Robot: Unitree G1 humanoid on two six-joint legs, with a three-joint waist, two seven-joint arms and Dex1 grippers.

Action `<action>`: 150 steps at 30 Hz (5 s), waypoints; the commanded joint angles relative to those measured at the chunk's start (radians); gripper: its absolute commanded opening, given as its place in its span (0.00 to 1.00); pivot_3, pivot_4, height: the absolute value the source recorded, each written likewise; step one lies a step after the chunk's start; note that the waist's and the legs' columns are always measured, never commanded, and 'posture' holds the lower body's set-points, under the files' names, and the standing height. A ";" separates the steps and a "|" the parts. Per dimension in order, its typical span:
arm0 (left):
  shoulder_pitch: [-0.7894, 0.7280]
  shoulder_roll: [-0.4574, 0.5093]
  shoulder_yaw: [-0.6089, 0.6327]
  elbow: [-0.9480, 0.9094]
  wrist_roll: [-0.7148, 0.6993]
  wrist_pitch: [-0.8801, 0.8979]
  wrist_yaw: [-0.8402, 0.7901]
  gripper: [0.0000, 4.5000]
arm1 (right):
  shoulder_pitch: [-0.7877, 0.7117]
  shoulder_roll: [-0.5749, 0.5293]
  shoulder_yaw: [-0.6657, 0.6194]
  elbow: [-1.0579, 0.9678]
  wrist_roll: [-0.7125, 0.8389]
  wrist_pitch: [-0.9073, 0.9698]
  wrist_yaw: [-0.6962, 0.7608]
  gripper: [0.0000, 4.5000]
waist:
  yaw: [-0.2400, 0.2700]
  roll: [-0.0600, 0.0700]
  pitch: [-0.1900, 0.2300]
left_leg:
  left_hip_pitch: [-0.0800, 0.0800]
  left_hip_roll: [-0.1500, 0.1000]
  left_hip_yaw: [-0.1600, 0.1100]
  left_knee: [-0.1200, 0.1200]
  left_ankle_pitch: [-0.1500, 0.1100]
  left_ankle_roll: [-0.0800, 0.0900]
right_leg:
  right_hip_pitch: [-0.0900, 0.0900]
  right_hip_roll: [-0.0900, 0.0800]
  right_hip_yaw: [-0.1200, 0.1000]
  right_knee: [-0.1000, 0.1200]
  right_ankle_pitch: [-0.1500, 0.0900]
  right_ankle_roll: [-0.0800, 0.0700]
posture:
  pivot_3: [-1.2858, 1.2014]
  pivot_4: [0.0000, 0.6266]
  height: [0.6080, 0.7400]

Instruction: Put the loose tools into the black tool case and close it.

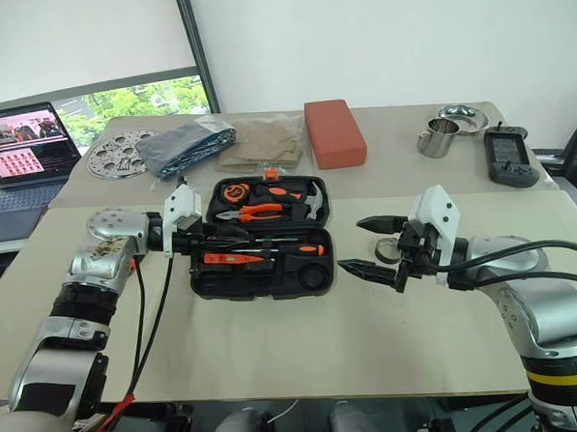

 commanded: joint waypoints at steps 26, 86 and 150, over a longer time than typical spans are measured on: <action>-0.094 -0.028 -0.084 0.490 0.249 -0.388 0.069 0.02 | 0.000 -0.018 -0.038 -0.033 0.006 -0.021 -0.007 1.00 | -0.001 0.001 -0.001 | 0.001 0.000 0.000 0.000 0.000 0.000 | 0.001 0.000 0.000 0.001 0.000 0.000 | 0.52 0.24 1.00; 0.377 0.159 0.391 -0.123 0.014 0.202 0.755 0.99 | -0.144 0.098 0.010 0.024 0.095 -0.014 -0.005 1.00 | 0.003 0.000 -0.002 | 0.001 0.003 -0.002 -0.001 0.000 0.000 | 0.000 -0.004 -0.001 0.001 0.000 0.000 | 0.52 0.24 1.00; 0.083 0.165 -0.246 -0.231 0.200 -0.058 0.005 0.40 | -0.052 0.072 -0.053 -0.028 0.089 -0.027 -0.043 1.00 | -0.003 0.002 -0.001 | 0.000 0.001 -0.001 -0.001 0.000 0.000 | 0.000 0.000 0.001 0.000 0.000 -0.001 | 0.52 0.24 1.00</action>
